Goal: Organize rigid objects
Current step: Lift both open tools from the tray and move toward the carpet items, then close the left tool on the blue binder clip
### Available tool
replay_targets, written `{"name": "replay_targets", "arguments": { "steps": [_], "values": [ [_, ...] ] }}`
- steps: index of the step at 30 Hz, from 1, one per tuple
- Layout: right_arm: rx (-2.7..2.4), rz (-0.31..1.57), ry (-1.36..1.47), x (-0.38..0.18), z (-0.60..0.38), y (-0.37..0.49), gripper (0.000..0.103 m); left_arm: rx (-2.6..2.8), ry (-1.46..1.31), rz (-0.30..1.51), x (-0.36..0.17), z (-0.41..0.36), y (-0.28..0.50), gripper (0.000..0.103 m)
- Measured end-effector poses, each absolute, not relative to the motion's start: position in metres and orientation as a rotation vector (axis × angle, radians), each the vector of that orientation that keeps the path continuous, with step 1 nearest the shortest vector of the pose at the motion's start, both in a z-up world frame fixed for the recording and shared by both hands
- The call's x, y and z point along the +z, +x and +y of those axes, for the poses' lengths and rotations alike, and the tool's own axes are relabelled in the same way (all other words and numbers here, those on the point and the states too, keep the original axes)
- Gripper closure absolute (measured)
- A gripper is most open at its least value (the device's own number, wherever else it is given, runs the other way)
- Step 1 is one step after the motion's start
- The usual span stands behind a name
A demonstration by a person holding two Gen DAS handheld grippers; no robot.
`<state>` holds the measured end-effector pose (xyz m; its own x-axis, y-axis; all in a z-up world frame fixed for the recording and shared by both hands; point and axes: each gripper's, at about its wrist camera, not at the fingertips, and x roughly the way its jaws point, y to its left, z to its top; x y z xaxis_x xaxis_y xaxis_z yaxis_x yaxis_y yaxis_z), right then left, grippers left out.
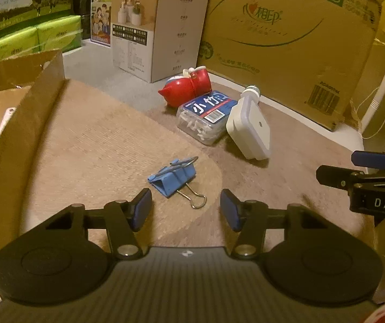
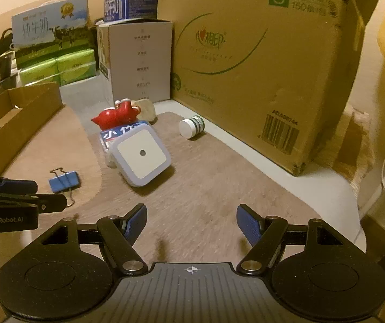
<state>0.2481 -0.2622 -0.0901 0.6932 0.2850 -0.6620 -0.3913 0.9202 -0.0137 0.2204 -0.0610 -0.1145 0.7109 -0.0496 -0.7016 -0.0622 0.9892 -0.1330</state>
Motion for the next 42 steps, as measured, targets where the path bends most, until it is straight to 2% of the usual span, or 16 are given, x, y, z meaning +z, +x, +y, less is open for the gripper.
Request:
{"name": "replay_targets", "arguments": {
  "steps": [15, 16, 17, 24, 33, 37, 42],
  "values": [
    [0.409, 0.728, -0.162, -0.113, -0.253, 0.271, 0.03, 0.074, -0.172, 0.743, -0.127, -0.061, 0.253, 0.052],
    [0.409, 0.729, -0.162, -0.114, -0.252, 0.272, 0.03, 0.072, -0.162, 0.743, -0.128, -0.06, 0.254, 0.053],
    [0.408, 0.727, -0.162, -0.115, -0.252, 0.272, 0.03, 0.069, -0.152, 0.744, -0.128, -0.06, 0.254, 0.058],
    [0.445, 0.694, -0.198, -0.115, -0.245, 0.276, 0.03, 0.039, -0.098, 0.759, -0.126, -0.051, 0.242, 0.06],
    [0.458, 0.679, -0.204, -0.113, -0.236, 0.281, 0.03, 0.121, -0.111, 0.741, -0.125, -0.044, 0.22, 0.057],
    [0.468, 0.671, -0.207, -0.112, -0.235, 0.282, 0.03, 0.115, -0.119, 0.742, -0.125, -0.041, 0.223, 0.063],
    [0.537, 0.645, -0.232, -0.109, -0.231, 0.287, 0.03, 0.075, -0.117, 0.743, -0.123, -0.033, 0.229, 0.063]
  ]
}}
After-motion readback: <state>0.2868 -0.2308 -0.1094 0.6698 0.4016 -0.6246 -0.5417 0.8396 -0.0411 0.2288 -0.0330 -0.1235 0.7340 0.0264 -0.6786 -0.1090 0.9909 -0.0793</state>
